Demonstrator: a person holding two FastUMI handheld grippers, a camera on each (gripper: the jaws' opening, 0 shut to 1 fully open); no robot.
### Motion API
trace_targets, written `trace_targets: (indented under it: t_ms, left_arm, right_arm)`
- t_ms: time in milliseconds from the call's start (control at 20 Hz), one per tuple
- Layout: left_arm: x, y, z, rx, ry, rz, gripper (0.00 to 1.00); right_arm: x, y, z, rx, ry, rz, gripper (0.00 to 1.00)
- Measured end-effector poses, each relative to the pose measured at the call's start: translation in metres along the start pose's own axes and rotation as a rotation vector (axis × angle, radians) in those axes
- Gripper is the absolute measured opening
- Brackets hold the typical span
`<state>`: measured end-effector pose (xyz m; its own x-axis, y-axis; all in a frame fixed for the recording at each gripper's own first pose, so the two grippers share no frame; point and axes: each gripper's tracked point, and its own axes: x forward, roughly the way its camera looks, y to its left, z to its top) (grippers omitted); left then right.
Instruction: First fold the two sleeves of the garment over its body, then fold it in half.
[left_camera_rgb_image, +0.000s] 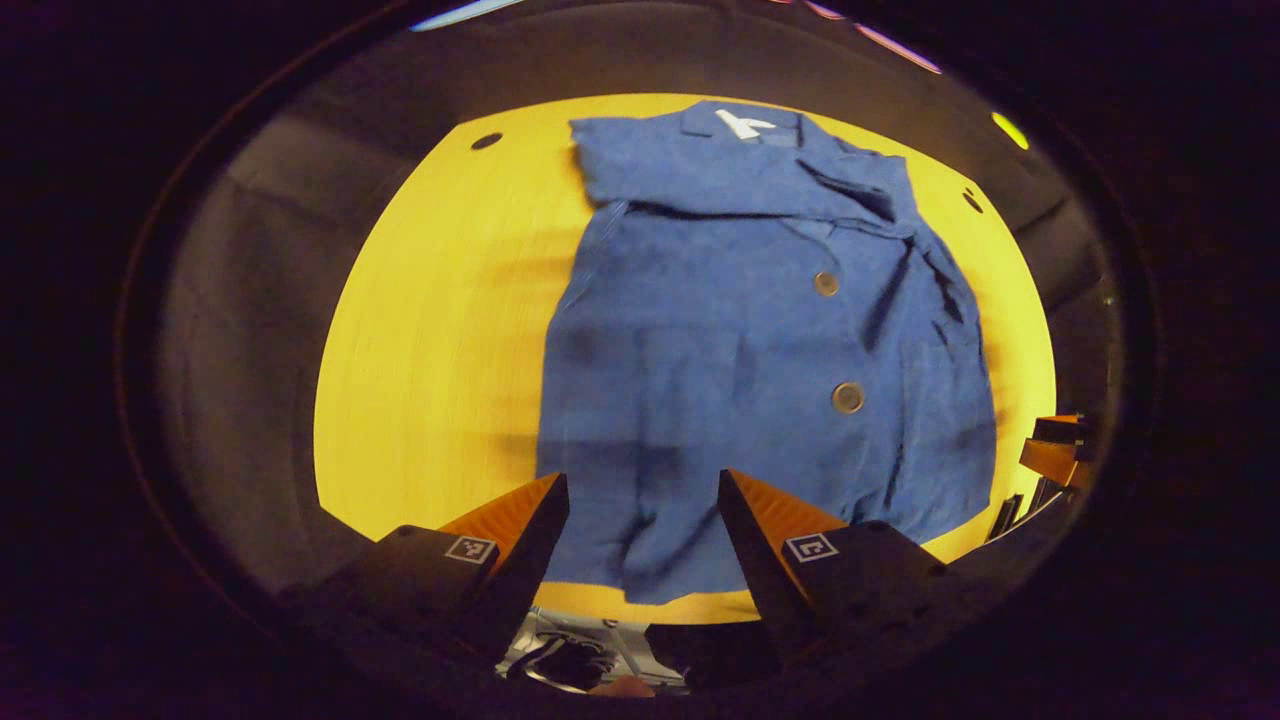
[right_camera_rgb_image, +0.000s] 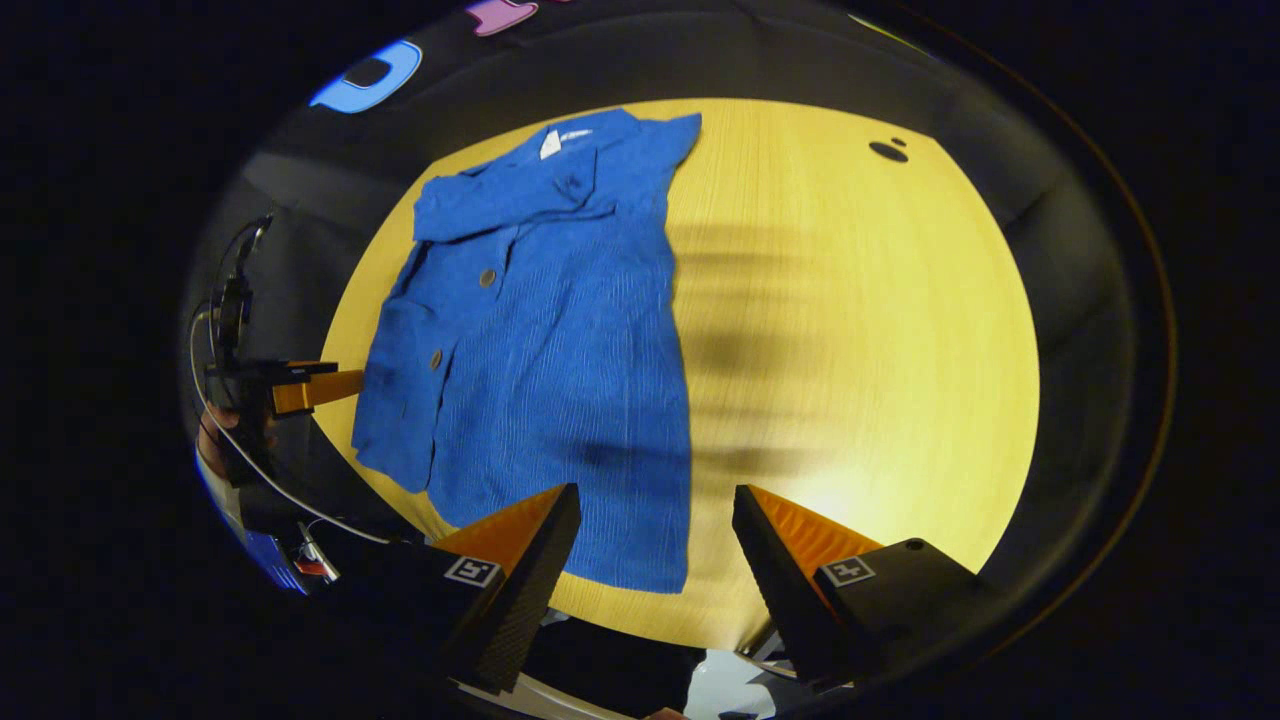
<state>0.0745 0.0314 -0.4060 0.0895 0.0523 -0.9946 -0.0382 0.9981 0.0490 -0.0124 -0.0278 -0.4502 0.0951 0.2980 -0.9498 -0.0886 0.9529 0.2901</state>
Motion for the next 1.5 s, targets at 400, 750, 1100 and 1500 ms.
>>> trace_targets:
  t_ms: [400,750,1100,1500]
  left_arm:
    - [0.046,0.055,-0.045,-0.079,0.159,-0.020,0.87]
    - [0.053,0.050,-0.041,-0.032,0.165,-0.023,0.84]
    - [0.050,0.031,-0.036,0.012,0.149,-0.103,0.84]
    - [0.056,0.035,-0.043,0.009,0.211,-0.081,0.85]
  right_arm:
    - [0.027,-0.007,-0.028,0.054,0.097,-0.048,0.99]
    - [0.046,-0.006,-0.040,0.107,0.125,-0.106,0.99]
    - [0.051,0.006,-0.033,0.137,0.119,-0.107,0.99]
    - [0.056,0.004,-0.038,0.030,0.108,-0.244,0.97]
